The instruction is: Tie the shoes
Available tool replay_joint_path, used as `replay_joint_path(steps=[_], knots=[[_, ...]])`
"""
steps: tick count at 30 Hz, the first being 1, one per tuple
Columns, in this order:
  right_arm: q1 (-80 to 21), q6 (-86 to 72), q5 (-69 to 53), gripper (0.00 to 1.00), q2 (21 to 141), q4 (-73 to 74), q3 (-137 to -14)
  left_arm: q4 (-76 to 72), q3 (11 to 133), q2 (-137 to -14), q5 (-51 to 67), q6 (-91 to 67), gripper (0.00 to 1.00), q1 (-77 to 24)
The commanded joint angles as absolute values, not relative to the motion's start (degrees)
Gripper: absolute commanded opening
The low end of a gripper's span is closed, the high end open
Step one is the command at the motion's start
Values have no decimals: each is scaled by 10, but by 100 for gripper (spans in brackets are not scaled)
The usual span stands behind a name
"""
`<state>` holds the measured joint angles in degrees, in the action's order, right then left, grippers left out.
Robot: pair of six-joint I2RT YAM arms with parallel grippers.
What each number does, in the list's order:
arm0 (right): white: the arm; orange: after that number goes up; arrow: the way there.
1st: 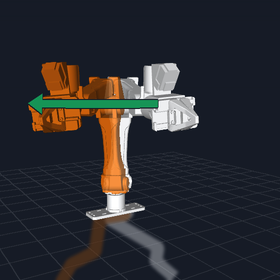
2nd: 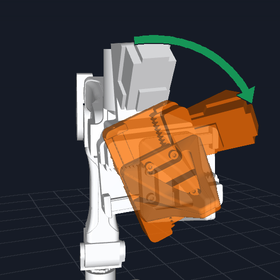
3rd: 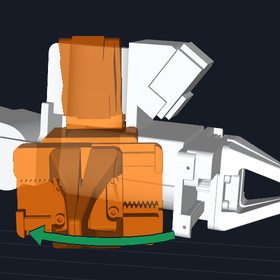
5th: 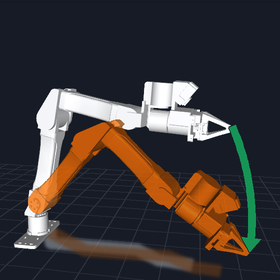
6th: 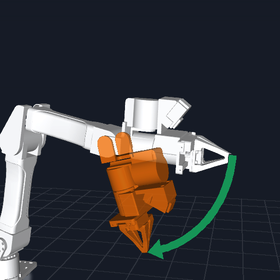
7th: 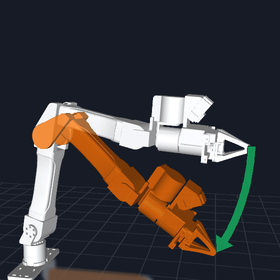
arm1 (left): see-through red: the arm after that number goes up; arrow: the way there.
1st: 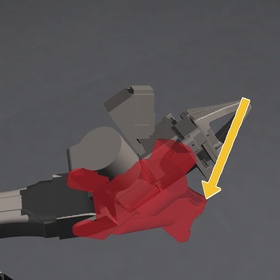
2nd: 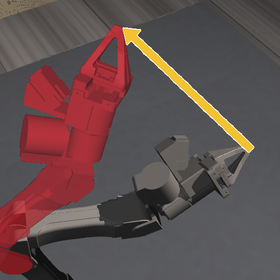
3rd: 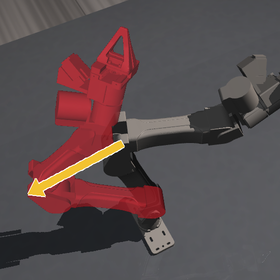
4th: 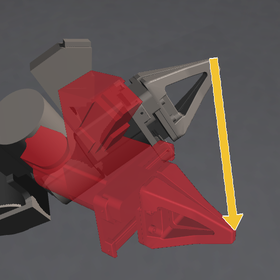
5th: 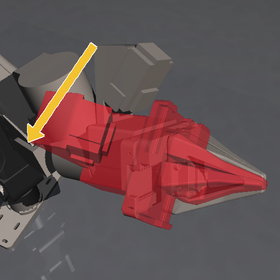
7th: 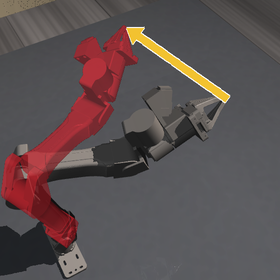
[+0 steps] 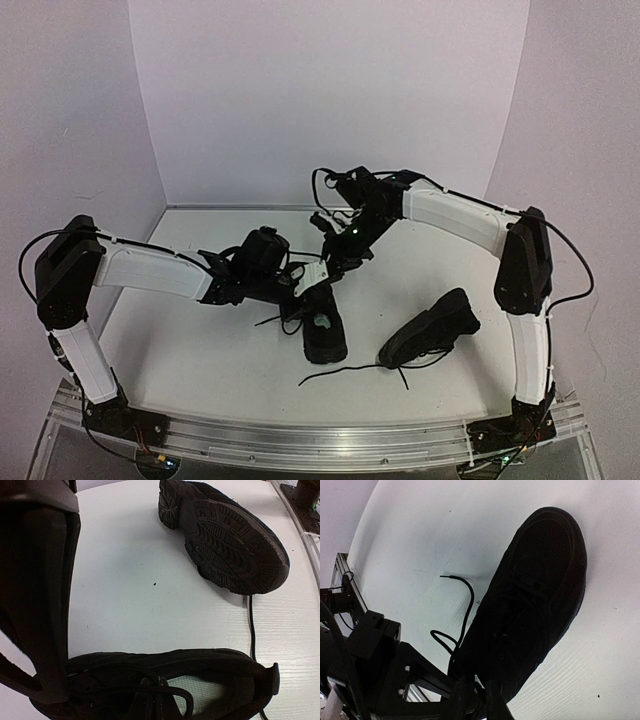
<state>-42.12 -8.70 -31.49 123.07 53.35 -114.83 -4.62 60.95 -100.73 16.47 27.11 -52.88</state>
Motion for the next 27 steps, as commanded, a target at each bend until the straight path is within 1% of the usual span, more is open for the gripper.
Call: replay_joint_path(steps=[1, 4, 6, 8, 13, 16, 22, 27], knots=[[-391, -117, -350, 26, 1181, 524, -1135, -71, 637, -1015, 164, 270, 0, -530], [-373, -133, -372, 39, 1165, 518, -1123, -75, 637, -1018, 163, 269, 0, -530], [-363, -142, -383, 43, 1153, 512, -1107, -75, 637, -1019, 164, 268, 0, -530], [-356, -148, -393, 43, 1142, 508, -1087, -75, 637, -1020, 164, 266, 0, -530], [-352, -150, -440, 37, 1128, 487, -1023, -73, 635, -1017, 159, 265, 0, -530], [-352, -161, -467, 36, 1128, 465, -997, -73, 635, -1017, 158, 264, 0, -530], [-356, -182, -505, 36, 1148, 428, -989, -74, 630, -1015, 157, 263, 0, -530], [-368, -180, -514, 33, 1170, 425, -1001, -75, 626, -1012, 155, 261, 0, -530]])
